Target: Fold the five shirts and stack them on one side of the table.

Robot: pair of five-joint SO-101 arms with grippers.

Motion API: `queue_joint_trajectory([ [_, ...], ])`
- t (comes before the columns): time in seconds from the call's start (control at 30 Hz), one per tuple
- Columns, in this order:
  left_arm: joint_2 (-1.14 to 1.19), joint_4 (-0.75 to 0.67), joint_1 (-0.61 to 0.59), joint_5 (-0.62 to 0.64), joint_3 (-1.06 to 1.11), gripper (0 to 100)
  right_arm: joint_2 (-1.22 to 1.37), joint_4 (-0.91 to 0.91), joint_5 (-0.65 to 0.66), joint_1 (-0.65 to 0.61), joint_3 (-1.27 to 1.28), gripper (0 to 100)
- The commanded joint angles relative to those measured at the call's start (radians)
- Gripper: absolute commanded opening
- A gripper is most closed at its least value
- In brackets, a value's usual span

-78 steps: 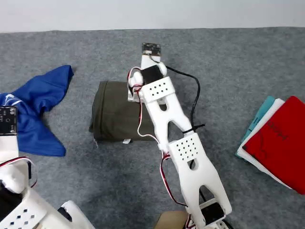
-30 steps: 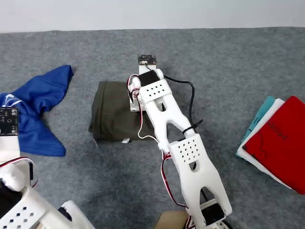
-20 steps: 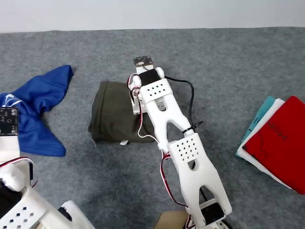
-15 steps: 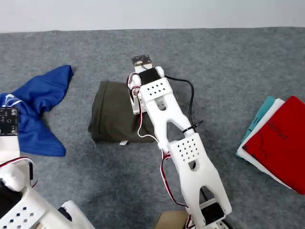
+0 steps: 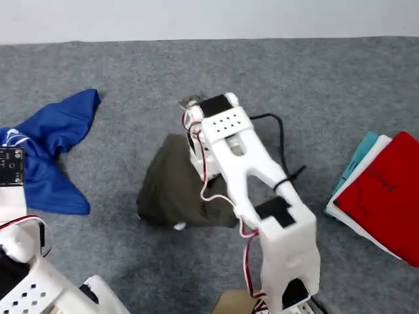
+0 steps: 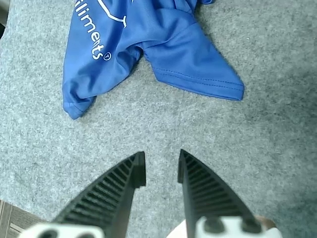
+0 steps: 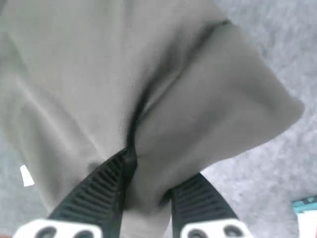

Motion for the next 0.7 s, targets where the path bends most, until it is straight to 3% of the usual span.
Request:
queue_joint_trajectory([
  [0.0,-0.005,-0.005,0.003,-0.005,-0.01,12,-0.117,0.041,0.129,0.068,0.075,0.9],
  [0.3,-0.006,0.012,0.002,-0.005,-0.008,12,0.044,-0.177,0.781,0.343,0.031,0.9],
  [0.53,-0.006,0.011,0.002,-0.005,-0.008,12,0.257,-0.306,1.013,0.361,-0.315,0.9],
  [0.67,-0.006,0.011,0.003,-0.005,-0.01,12,0.377,-0.321,1.053,0.312,-0.532,0.9],
])
